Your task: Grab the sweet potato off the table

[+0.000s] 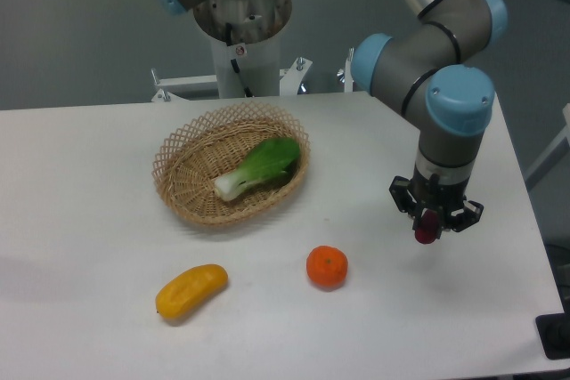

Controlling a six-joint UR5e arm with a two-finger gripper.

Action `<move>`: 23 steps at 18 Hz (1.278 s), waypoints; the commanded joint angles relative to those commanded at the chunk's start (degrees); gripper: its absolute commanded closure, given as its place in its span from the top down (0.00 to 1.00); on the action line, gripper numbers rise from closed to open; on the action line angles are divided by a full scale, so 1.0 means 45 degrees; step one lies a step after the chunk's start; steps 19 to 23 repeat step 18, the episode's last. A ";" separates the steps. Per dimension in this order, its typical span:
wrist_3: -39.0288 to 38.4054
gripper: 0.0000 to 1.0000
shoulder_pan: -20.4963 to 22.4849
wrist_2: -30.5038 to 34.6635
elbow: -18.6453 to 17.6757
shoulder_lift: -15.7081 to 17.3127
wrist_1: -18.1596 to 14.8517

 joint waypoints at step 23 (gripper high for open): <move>0.2676 0.00 0.0488 0.0722 0.0332 0.0059 -0.0977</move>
